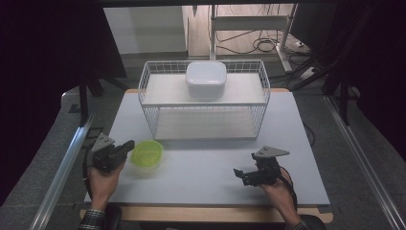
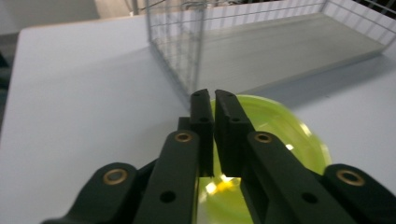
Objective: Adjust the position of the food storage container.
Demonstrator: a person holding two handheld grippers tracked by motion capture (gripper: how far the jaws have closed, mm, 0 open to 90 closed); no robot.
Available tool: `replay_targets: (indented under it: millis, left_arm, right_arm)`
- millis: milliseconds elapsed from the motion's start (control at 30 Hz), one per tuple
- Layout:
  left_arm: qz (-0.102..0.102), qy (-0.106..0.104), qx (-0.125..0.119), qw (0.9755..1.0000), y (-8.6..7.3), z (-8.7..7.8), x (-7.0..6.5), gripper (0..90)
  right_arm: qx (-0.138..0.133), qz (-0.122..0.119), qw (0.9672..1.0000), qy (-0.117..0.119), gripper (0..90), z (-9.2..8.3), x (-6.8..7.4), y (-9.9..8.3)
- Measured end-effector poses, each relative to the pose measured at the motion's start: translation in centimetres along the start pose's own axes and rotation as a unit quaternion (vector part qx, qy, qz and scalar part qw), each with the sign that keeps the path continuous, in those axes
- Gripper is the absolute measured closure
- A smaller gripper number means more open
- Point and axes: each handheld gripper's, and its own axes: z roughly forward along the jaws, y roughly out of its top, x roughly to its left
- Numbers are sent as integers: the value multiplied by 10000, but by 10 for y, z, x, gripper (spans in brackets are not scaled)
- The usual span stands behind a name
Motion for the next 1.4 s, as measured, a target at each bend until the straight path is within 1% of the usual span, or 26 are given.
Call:
replay_targets:
  millis: [33, 100, 167, 267, 300, 400, 467, 633, 700, 833, 900, 1033, 1133, 1300, 1400]
  left_arm:
    - [0, 0, 0, 10000, 0, 0, 0, 899]
    - [-64, 110, 76, 9999, -2, 1, 7, 899]
    - [-130, 169, 177, 9996, -5, 4, 12, 900]
    - [-151, 219, 352, 9990, -9, 10, 14, 900]
    - [-151, 219, 352, 9990, -9, 10, 14, 900]
    - [-84, 221, 523, 9984, -10, 15, 10, 900]
    - [-38, 284, 598, 9978, -11, 18, 6, 900]
    - [-112, 303, 744, 9967, -14, 23, 2, 900]
    - [-119, 310, 759, 9966, -14, 25, 0, 900]
    - [-91, 318, 707, 9969, -13, 25, -5, 900]
    - [-75, 319, 735, 9968, -13, 26, -8, 900]
    - [-83, 257, 797, 9965, -14, 30, -10, 900]
    - [-71, 185, 822, 9964, -14, 32, -14, 900]
    - [-43, -60, 834, 9965, -13, 36, -26, 900]
    - [18, -161, 854, 9962, -12, 39, -33, 900]
  right_arm:
    - [0, 0, 10000, 0, 49, 0, 0, 0]
    - [13, -7, 10000, -7, 50, 0, 0, 0]
    - [14, 10, 10000, 1, 51, 0, 0, 0]
    - [50, -25, 10000, 16, 53, 1, 0, 0]
    - [50, -25, 10000, 16, 53, 1, 0, 0]
    - [59, -32, 10000, 26, 54, 1, 0, 0]
    - [116, -28, 9999, 26, 55, 2, 0, -1]
    - [124, -35, 9999, 33, 55, 2, 1, -1]
    - [139, -35, 9999, 31, 55, 3, 1, -1]
    - [165, -52, 9998, 40, 55, 4, 1, -1]
    - [198, -68, 9998, 48, 55, 4, 2, -2]
    - [216, -74, 9997, 52, 55, 5, 3, -2]
    - [234, -87, 9997, 55, 55, 5, 3, -2]
    - [256, -107, 9996, 55, 55, 6, 4, -2]
    - [260, -105, 9996, 56, 55, 6, 4, -2]
